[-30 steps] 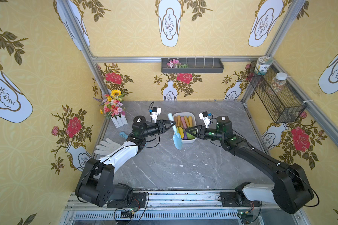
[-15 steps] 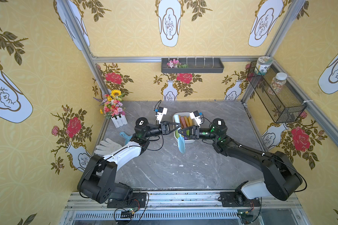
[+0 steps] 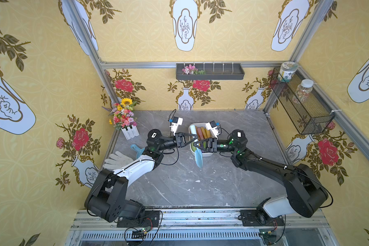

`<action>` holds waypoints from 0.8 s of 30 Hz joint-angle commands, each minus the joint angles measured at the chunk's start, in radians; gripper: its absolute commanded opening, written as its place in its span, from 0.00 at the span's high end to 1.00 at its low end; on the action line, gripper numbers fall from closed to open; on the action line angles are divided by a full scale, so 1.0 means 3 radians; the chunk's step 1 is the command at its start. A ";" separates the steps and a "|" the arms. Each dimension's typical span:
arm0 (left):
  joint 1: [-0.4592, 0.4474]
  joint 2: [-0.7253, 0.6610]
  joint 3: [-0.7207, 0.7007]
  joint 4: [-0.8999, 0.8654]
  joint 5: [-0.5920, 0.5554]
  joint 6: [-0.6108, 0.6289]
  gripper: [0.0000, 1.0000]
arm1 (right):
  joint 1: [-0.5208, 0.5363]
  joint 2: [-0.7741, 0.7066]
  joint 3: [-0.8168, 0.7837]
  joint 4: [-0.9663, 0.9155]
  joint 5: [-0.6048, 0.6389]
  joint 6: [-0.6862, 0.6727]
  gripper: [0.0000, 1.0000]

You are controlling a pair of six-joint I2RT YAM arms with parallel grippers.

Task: Put the shovel into the storage box
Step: Pick up the shovel from the center of the board, then place the shovel in the storage box.

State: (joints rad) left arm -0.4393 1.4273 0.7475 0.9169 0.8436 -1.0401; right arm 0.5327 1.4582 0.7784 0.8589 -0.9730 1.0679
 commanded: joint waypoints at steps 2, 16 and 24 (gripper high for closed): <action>0.0007 0.0024 -0.0031 0.0166 0.0018 0.0026 0.77 | -0.0052 -0.0093 0.0051 -0.0290 0.0061 -0.0169 0.87; 0.0201 -0.0405 -0.0086 -0.0987 -0.0541 0.0596 0.49 | -0.0248 -0.0347 0.0364 -0.2210 0.0565 -0.1075 0.88; 0.0201 -0.0843 -0.0177 -0.2134 -0.1272 0.1038 0.47 | -0.0318 -0.0089 0.0905 -0.3316 0.1200 -0.1572 0.88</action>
State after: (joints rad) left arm -0.3798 1.1995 0.7067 0.4446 0.5690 -0.8062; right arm 0.4377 1.4113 1.0058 0.0185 -0.7155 0.6880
